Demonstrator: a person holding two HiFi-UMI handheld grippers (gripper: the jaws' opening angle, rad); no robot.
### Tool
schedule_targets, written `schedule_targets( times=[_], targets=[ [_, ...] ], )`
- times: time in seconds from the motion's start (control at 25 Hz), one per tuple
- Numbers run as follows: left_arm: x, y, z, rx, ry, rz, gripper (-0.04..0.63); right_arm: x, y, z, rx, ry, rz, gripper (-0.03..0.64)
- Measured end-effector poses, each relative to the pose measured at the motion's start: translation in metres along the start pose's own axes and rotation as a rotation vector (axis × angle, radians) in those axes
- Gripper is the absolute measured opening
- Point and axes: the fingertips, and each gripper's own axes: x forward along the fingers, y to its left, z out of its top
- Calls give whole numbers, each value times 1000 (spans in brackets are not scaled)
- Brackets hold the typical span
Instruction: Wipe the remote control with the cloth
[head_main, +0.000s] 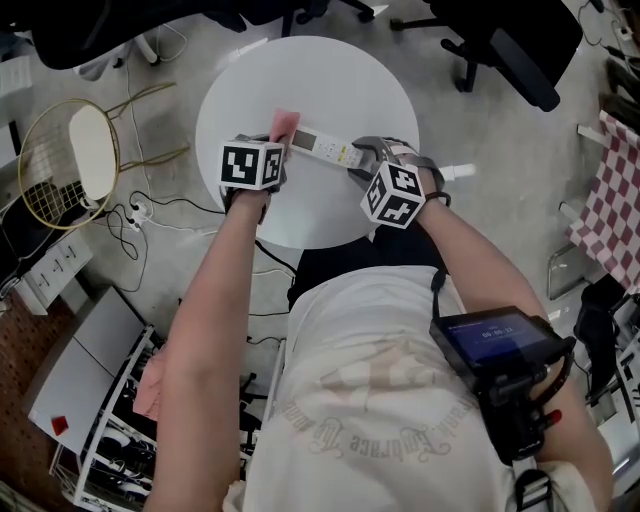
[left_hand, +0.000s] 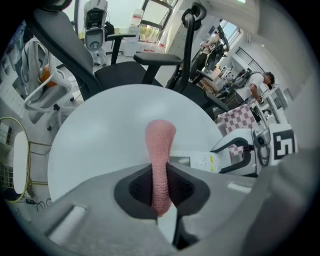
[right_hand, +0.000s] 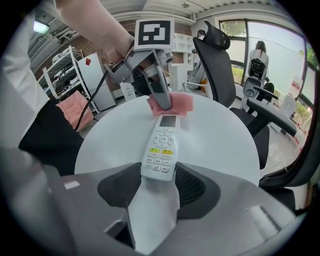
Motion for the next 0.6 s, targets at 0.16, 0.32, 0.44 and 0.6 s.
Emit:
schedule_targets(
  times=[0.16, 0.32, 0.44, 0.6],
  targets=[
    [2, -3, 6, -1, -2, 19, 28, 0, 2, 0, -3, -1, 5, 224],
    [10, -29, -3, 42, 38, -18, 27, 1, 3, 2, 16, -5, 7, 224],
    [17, -58, -9, 122, 47, -40, 27, 1, 3, 3, 18, -6, 8, 224],
    [17, -74, -13, 136, 24, -52, 28, 1, 5, 4, 22, -8, 6, 224]
  ],
)
